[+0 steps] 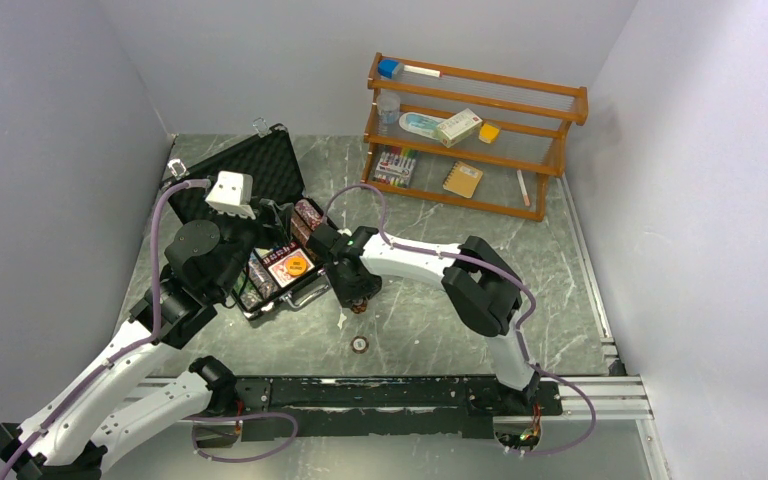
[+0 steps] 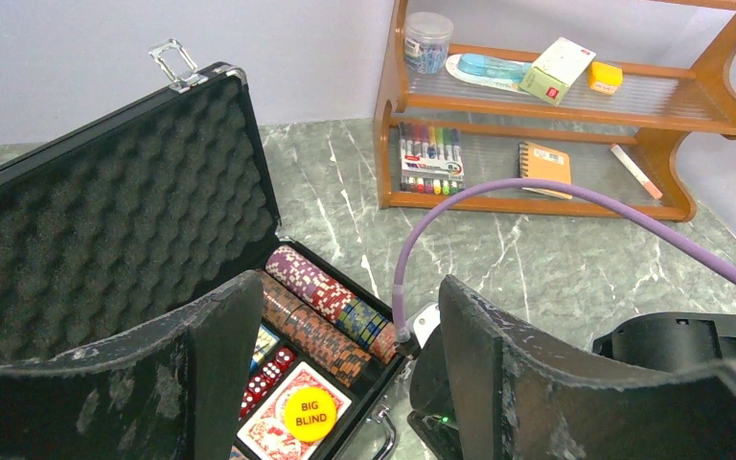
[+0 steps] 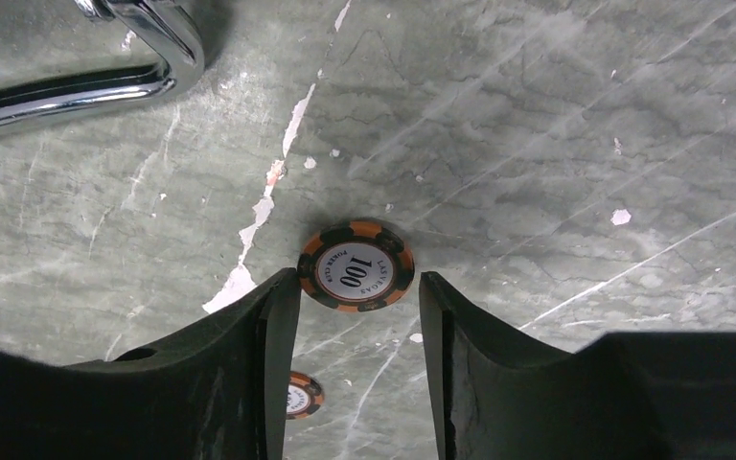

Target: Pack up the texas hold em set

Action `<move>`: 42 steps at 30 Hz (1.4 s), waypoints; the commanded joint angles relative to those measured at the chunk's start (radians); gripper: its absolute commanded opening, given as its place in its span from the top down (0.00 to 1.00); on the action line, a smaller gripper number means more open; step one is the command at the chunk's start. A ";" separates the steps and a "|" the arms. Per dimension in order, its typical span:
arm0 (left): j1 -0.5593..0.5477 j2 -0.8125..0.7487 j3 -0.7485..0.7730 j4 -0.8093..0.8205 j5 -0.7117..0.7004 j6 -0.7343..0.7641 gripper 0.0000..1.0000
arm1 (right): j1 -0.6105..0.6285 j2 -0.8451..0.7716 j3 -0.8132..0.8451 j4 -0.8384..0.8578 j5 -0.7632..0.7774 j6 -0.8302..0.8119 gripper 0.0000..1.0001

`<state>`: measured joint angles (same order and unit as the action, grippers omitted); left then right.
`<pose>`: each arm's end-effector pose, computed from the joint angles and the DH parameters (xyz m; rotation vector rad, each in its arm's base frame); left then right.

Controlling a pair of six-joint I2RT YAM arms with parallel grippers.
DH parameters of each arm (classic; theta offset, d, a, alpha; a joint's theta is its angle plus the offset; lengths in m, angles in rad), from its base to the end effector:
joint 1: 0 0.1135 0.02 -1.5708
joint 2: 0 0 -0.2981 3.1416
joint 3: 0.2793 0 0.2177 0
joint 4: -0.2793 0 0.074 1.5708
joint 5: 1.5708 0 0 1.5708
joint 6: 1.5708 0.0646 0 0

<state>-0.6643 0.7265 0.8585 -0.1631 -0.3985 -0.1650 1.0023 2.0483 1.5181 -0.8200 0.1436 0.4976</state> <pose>0.1180 -0.0605 0.3944 0.0906 1.6064 -0.3248 0.2221 0.3305 0.1896 -0.6974 2.7966 0.0659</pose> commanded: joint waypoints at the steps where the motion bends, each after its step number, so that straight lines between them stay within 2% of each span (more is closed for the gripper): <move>1: 0.005 -0.002 -0.006 0.005 -0.010 0.002 0.28 | -0.005 -0.016 0.010 -0.035 0.003 -0.003 0.45; 11: 0.005 -0.004 -0.006 0.006 -0.008 -0.002 0.28 | 0.007 -0.125 -0.066 -0.029 -0.063 -0.024 0.31; 18: 0.005 0.002 -0.006 0.006 -0.006 -0.002 0.28 | 0.063 -0.146 -0.100 -0.036 -0.090 -0.037 0.27; 28: 0.005 0.010 -0.005 0.005 -0.008 0.001 0.28 | 0.126 -0.086 -0.107 -0.036 -0.160 -0.076 0.33; 42: 0.005 0.010 -0.003 0.006 -0.010 0.002 0.28 | 0.143 -0.034 -0.117 -0.055 -0.163 -0.080 0.39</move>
<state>-0.6643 0.7414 0.8555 -0.1635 -0.3985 -0.1650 1.1385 1.9945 1.4124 -0.8581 -0.0090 0.4286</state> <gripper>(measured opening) 0.718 0.614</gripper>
